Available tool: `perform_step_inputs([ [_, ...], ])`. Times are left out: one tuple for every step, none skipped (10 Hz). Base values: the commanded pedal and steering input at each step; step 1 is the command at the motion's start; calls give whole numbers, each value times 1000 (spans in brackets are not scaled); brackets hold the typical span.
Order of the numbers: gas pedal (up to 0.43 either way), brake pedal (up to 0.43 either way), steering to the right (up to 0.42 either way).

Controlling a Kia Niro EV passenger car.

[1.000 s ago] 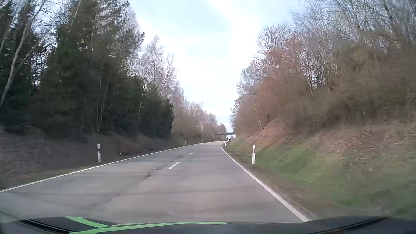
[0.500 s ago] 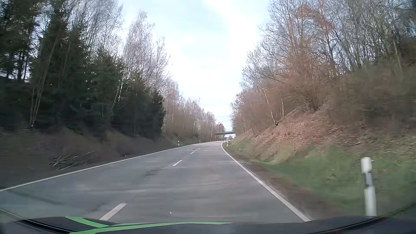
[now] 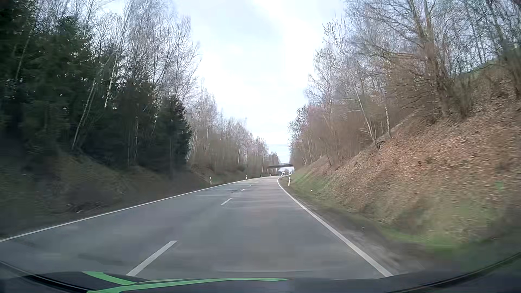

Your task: Follow the waypoints while adhering to traffic rules and regulations

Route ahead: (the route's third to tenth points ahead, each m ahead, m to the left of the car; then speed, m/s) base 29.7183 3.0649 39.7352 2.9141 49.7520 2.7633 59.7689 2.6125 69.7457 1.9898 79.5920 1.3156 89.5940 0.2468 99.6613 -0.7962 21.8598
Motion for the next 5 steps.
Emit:
perform_step_inputs([
  [228,0,4],
  [228,0,4],
  [228,0,4],
  [228,0,4],
  [228,0,4],
])
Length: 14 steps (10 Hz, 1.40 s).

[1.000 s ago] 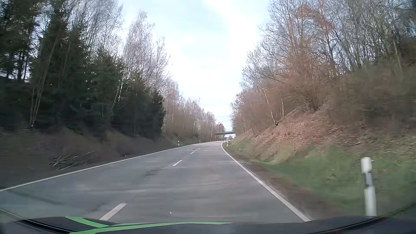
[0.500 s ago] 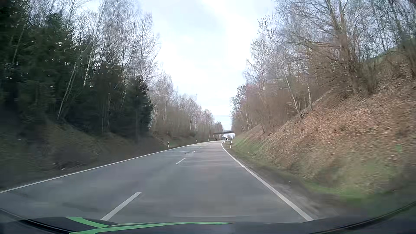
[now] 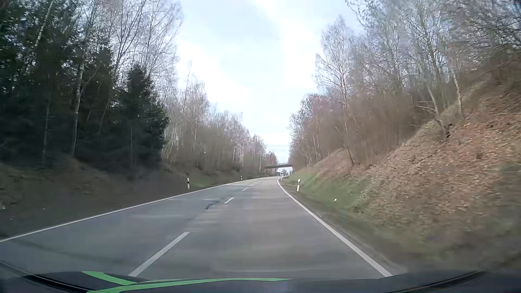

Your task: Follow the waypoints while adhering to traffic rules and regulations

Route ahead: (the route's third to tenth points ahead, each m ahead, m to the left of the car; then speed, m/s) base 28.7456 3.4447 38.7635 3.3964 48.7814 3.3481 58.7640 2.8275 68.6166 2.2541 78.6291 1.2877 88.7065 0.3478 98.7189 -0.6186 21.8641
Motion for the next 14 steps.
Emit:
perform_step_inputs([
  [228,0,4],
  [228,0,4],
  [228,0,5],
  [228,0,4],
  [228,0,4],
  [228,0,4],
  [228,0,4],
  [228,0,4],
  [228,0,4],
  [228,0,4],
  [228,0,5],
  [228,0,5],
  [228,0,5],
  [228,0,5],
])
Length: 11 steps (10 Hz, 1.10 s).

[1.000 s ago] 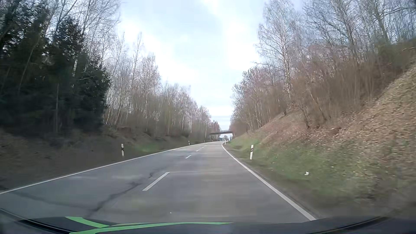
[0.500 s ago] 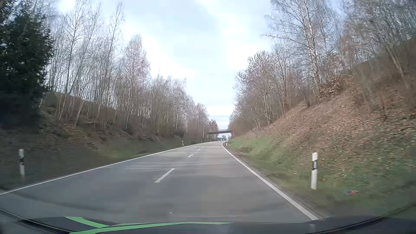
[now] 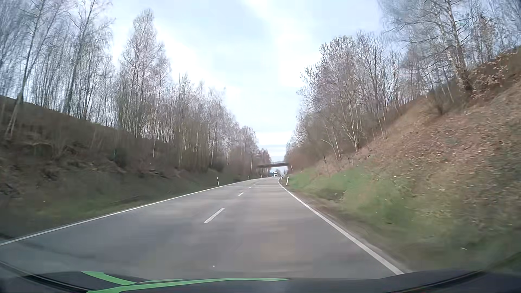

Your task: Follow the waypoints while adhering to traffic rules and regulations

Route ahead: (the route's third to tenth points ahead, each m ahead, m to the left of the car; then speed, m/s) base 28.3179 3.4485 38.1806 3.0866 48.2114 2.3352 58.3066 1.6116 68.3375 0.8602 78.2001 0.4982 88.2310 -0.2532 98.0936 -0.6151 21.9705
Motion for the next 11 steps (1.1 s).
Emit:
perform_step_inputs([
  [228,0,5],
  [228,0,5],
  [228,0,5],
  [228,0,6],
  [228,0,7],
  [228,0,7],
  [228,0,7],
  [228,0,7],
  [228,0,7],
  [228,0,7],
  [228,0,6],
])
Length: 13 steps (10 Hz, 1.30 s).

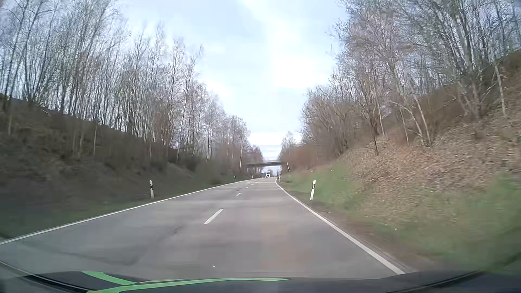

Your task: Follow the waypoints while adhering to traffic rules and regulations

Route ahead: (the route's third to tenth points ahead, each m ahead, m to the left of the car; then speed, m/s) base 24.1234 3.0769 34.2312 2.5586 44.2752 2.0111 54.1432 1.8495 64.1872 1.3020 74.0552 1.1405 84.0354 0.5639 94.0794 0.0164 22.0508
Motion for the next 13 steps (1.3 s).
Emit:
perform_step_inputs([
  [228,0,6],
  [228,0,5],
  [228,0,5],
  [228,0,5],
  [228,0,5],
  [228,0,4],
  [228,0,4],
  [228,0,4],
  [228,0,4],
  [228,0,4],
  [228,0,4],
  [228,0,4],
  [240,0,4],
])
